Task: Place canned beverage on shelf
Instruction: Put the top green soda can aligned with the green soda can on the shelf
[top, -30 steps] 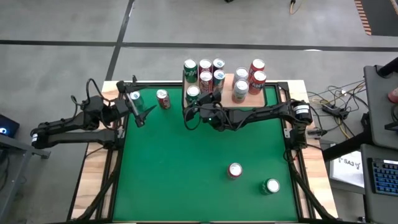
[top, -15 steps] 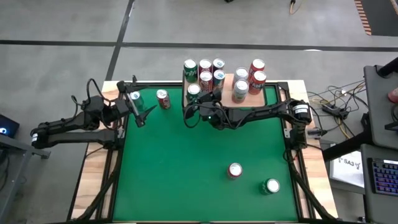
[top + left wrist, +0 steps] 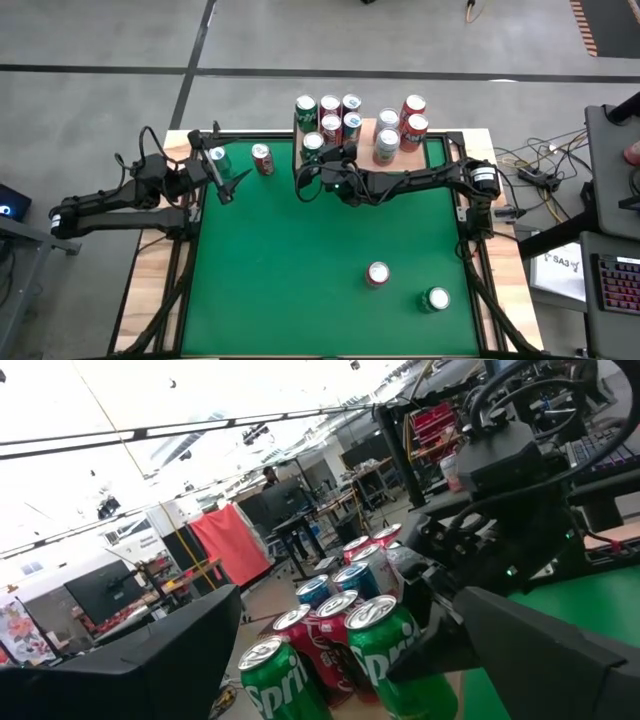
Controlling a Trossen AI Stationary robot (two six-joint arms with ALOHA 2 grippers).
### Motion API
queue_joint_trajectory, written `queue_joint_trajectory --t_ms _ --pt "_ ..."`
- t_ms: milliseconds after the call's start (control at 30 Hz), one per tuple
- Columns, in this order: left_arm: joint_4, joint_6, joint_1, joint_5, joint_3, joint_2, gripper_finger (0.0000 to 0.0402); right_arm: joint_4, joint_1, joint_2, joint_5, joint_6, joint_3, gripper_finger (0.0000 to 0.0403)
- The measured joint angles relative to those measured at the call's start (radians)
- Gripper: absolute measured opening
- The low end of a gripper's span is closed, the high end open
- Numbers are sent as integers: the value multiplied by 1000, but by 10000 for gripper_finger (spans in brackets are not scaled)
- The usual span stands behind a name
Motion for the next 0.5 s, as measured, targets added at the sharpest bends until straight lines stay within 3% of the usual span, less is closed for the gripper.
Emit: queue_joint_trajectory --t_ms 500 --pt "0 0 0 0 0 0 363 -46 -18 0 1 48 2 345"
